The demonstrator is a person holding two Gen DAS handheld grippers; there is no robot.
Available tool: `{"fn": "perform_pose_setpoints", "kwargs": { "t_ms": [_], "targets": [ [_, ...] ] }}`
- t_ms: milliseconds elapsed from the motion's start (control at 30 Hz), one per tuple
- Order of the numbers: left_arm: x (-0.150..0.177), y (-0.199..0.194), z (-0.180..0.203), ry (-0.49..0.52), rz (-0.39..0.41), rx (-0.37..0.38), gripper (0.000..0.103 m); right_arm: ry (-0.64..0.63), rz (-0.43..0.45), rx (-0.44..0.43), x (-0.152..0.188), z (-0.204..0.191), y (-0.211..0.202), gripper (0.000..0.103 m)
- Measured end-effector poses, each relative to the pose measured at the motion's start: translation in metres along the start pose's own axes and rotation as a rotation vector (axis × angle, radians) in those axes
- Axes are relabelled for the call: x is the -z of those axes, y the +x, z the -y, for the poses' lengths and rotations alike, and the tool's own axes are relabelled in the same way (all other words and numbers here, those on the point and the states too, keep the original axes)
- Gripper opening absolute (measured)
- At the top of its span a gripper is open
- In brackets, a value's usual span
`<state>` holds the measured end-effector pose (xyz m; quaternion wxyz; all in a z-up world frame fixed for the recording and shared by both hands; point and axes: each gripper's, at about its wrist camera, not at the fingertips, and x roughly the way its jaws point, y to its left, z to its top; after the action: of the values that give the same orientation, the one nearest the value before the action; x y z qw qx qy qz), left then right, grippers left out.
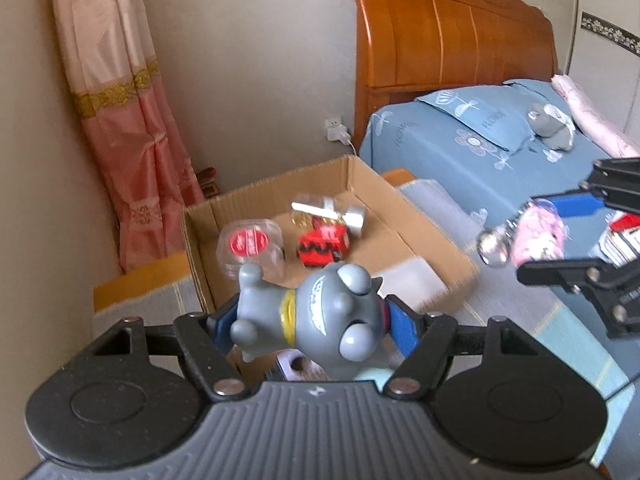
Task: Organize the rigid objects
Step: 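Carry the grey dog and pink keychain into the box, opening both tools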
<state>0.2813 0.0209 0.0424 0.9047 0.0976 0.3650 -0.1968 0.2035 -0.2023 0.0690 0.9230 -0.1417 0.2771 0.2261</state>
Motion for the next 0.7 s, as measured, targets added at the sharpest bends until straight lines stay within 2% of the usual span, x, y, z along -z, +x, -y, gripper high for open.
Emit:
{"fn": "perform_pose_setpoints", "kwargs": {
  "t_ms": [300, 367, 400, 433, 700],
  "targets": [
    [-0.026, 0.046, -0.020, -0.043, -0.016, -0.066, 0.073, 0.012, 0.016, 0.000, -0.024, 0.014, 0.017, 0.057],
    [-0.025, 0.055, -0.024, -0.056, -0.014, -0.083, 0.078, 0.011, 0.016, 0.002, -0.027, 0.015, 0.022, 0.057],
    [-0.024, 0.060, -0.026, -0.065, -0.025, -0.087, 0.090, 0.011, 0.016, 0.003, -0.028, 0.015, 0.023, 0.057],
    [-0.022, 0.064, -0.028, -0.076, -0.035, -0.090, 0.094, 0.011, 0.015, 0.003, -0.029, 0.015, 0.025, 0.057],
    [-0.005, 0.055, -0.036, -0.113, -0.041, -0.078, 0.096, 0.020, -0.001, -0.005, -0.035, 0.019, 0.040, 0.057]
  ]
}}
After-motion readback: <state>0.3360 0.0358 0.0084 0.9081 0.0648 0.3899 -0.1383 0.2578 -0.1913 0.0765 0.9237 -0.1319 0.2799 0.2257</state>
